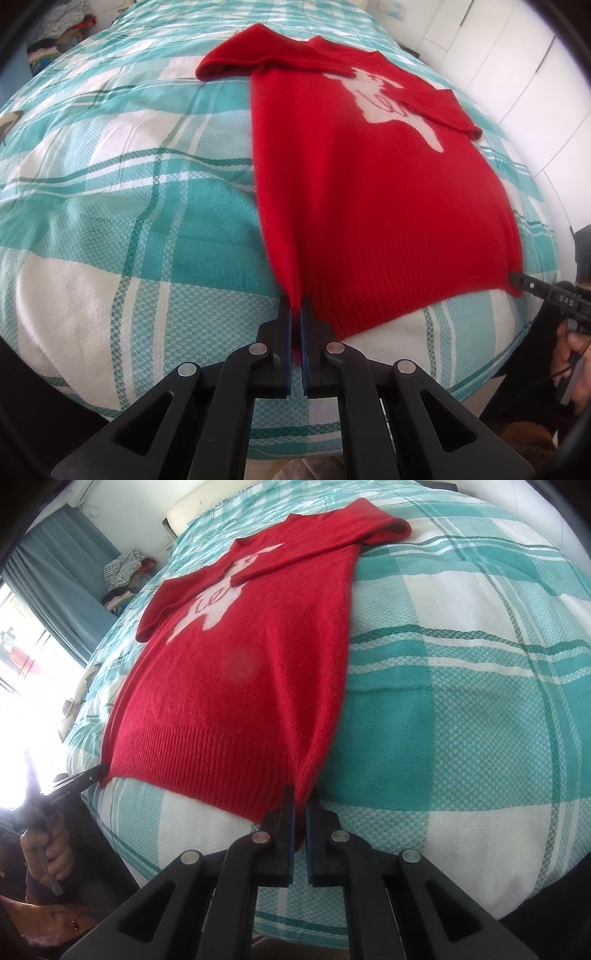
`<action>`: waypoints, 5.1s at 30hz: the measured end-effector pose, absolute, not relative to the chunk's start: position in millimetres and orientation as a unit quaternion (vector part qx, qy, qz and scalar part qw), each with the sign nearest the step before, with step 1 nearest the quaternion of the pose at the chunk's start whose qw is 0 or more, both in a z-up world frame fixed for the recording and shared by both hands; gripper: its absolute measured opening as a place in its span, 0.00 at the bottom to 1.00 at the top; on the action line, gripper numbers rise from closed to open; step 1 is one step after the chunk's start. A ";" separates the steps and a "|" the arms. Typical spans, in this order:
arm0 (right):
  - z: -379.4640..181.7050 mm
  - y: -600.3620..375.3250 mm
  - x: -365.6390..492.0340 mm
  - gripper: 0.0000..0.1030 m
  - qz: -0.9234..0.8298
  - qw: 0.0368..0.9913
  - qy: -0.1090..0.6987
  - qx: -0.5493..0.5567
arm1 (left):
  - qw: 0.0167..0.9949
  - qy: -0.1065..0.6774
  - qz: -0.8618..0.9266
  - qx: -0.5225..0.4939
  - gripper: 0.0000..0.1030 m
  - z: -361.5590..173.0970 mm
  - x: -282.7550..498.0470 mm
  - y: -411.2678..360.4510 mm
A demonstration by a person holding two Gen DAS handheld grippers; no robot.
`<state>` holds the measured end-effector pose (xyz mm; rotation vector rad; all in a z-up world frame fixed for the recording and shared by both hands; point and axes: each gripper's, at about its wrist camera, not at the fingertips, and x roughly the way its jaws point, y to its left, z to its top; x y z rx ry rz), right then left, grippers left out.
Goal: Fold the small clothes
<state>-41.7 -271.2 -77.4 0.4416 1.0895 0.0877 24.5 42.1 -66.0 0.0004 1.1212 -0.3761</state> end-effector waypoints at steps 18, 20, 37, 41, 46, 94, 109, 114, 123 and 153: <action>-70.3 -272.2 -63.2 0.38 0.041 0.821 0.522 0.229 | 0.842 0.506 -0.185 0.021 0.67 -39.8 -0.2 38.2; -66.6 -272.3 -67.5 0.45 0.036 0.820 0.525 0.222 | 0.849 0.494 -0.186 0.023 0.70 -27.9 -6.1 40.9; -6.1 -287.3 -49.4 0.58 -0.064 0.883 0.459 0.077 | 0.925 0.367 -0.046 -0.087 0.92 11.8 75.6 91.7; 26.2 -281.5 -18.3 0.64 -0.057 0.900 0.431 -0.028 | 0.924 0.377 0.014 -0.059 0.92 -16.3 78.2 102.1; 35.6 -262.4 50.3 0.81 -0.013 0.908 0.386 -0.159 | 0.919 0.382 0.008 -0.098 0.92 -19.5 82.5 113.8; -41.8 -589.2 -11.9 0.07 -0.281 0.841 0.297 0.355 | 0.889 0.444 0.041 -0.101 0.92 -51.8 95.7 120.5; -38.6 -585.3 -8.0 0.08 -0.287 0.844 0.300 0.341 | 0.887 0.456 0.044 -0.064 0.93 -59.5 101.0 107.3; -36.1 -582.4 -9.4 0.10 -0.291 0.845 0.301 0.333 | 0.884 0.462 0.048 -0.055 0.95 -63.2 103.0 105.1; -26.7 -589.1 -31.2 0.16 -0.352 0.829 0.274 0.338 | 0.880 0.470 0.052 -0.046 0.98 -67.1 104.3 102.0; 36.6 -484.0 -18.0 0.64 -0.302 0.923 0.196 0.138 | 0.939 0.332 -0.011 0.090 0.99 66.3 106.7 59.3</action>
